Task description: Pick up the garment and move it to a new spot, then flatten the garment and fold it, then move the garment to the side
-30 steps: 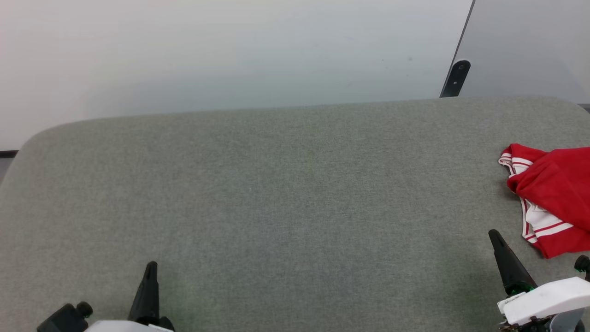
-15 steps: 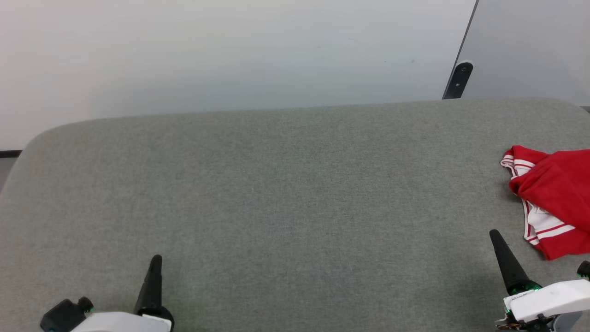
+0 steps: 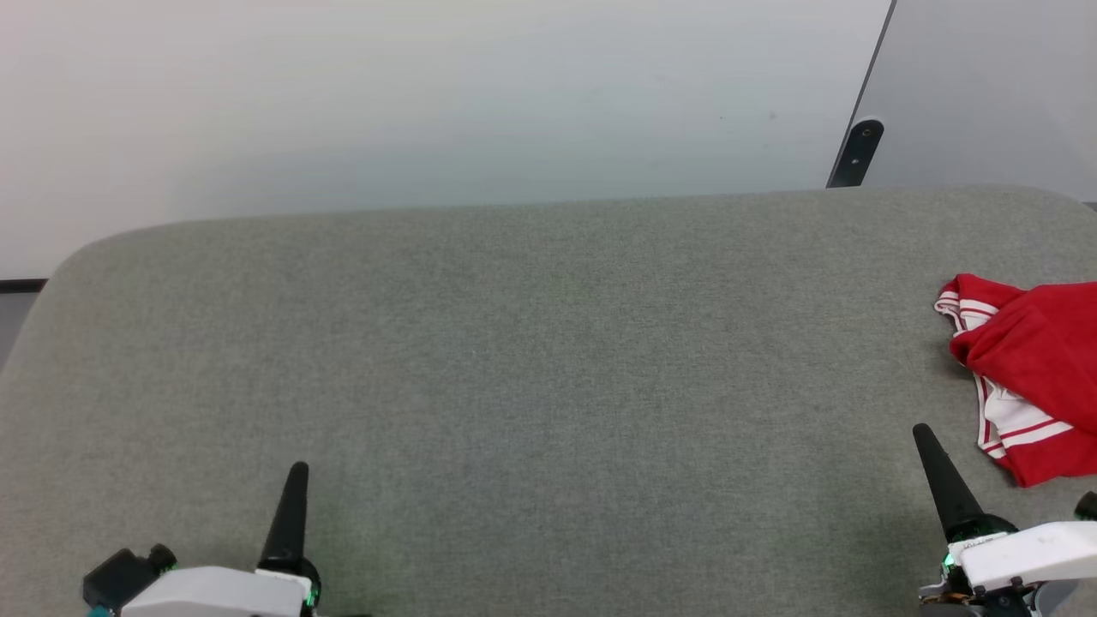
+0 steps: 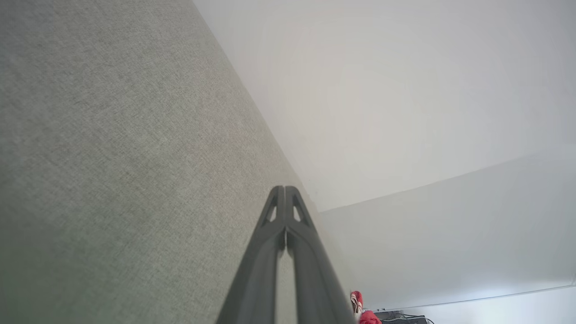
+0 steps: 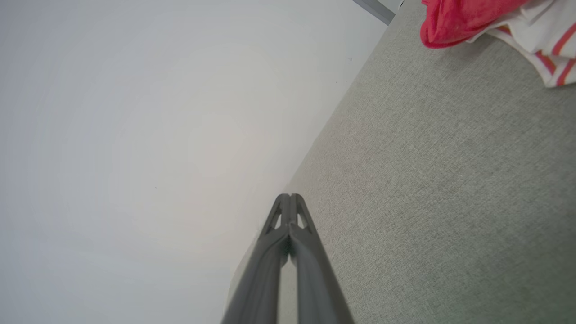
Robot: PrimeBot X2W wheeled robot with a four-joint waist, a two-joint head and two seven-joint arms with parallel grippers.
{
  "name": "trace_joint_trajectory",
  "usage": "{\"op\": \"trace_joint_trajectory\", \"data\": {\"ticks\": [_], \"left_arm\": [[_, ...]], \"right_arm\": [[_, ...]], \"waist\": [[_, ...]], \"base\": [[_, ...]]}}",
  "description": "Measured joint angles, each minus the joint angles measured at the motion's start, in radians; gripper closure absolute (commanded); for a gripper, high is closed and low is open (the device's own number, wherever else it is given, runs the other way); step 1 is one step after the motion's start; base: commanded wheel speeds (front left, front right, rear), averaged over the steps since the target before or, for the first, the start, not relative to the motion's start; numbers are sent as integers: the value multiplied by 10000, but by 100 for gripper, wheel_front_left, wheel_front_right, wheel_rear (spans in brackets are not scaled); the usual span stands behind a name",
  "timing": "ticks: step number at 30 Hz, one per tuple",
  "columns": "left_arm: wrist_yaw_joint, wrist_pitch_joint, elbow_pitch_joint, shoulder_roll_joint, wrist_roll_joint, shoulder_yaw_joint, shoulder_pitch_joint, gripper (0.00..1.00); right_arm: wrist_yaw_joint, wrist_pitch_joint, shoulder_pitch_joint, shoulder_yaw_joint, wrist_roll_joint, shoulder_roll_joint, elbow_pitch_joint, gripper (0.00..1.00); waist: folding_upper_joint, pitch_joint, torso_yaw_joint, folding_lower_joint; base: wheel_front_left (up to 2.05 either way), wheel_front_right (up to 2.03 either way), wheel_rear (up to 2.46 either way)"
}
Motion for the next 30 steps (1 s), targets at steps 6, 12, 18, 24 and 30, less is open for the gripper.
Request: {"op": "trace_joint_trajectory", "data": {"ticks": [6, 12, 18, 24, 30], "left_arm": [[-15, 142, 96, -19, -554, 17, -111, 100], [-77, 263, 194, -46, -1053, 33, -253, 100], [-88, 408, 288, -69, -1551, 50, -350, 100], [-100, 522, 366, -94, -2038, 61, -473, 100], [-105, 627, 451, -111, -2493, 77, -556, 100]], "right_arm": [[0, -17, -76, -31, 543, 36, 146, 100], [0, -86, -175, -61, 1072, 59, 270, 100], [0, -92, -183, -81, 1567, 86, 401, 100], [0, -132, -248, -104, 2031, 102, 522, 100], [0, -173, -298, -128, 2451, 121, 637, 100]], "waist": [[0, -18, 27, 0], [0, -36, 54, 0], [0, -53, 81, 0], [0, -71, 108, 0], [0, -89, 135, 0]], "base": [[0, 0, 0], [0, 0, 0], [0, 0, 0], [0, 0, 0], [0, 0, 0]]}}
